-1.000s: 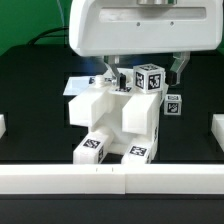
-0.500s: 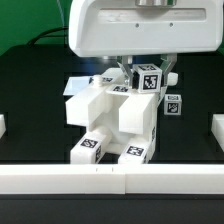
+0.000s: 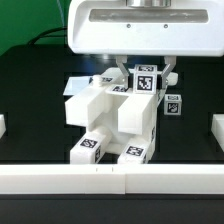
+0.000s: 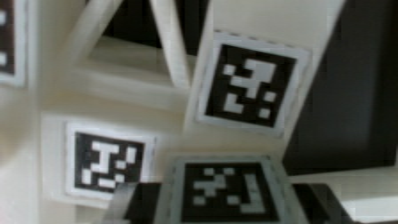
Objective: Assemble chair
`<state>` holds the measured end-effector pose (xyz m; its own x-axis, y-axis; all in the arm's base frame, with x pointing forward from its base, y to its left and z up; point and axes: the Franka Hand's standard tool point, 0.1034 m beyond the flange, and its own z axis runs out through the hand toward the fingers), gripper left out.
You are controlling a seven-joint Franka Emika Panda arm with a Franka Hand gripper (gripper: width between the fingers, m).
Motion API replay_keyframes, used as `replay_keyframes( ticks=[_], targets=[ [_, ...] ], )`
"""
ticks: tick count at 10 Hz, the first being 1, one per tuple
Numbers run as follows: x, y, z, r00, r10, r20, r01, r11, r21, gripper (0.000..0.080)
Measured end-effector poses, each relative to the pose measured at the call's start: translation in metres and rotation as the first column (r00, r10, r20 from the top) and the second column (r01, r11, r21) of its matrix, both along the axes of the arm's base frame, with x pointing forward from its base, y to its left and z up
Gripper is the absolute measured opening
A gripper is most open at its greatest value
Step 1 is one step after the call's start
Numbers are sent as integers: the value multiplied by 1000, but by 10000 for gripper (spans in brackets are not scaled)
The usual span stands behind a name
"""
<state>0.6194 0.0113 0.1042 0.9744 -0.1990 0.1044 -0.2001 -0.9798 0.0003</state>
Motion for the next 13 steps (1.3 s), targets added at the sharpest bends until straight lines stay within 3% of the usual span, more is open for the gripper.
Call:
replay_keyframes(
  ticks=[3, 8, 11, 12, 13],
  targets=[
    [0, 0, 0, 971, -239, 3, 238, 971, 26, 269],
    [0, 5, 0, 774, -633, -14, 632, 771, 77, 271],
    [0, 6, -1, 708, -706, -21, 705, 704, 87, 271],
    [0, 6, -1, 721, -693, -20, 692, 717, 85, 349],
    [0, 6, 0, 744, -667, -19, 666, 741, 82, 349]
  ],
)
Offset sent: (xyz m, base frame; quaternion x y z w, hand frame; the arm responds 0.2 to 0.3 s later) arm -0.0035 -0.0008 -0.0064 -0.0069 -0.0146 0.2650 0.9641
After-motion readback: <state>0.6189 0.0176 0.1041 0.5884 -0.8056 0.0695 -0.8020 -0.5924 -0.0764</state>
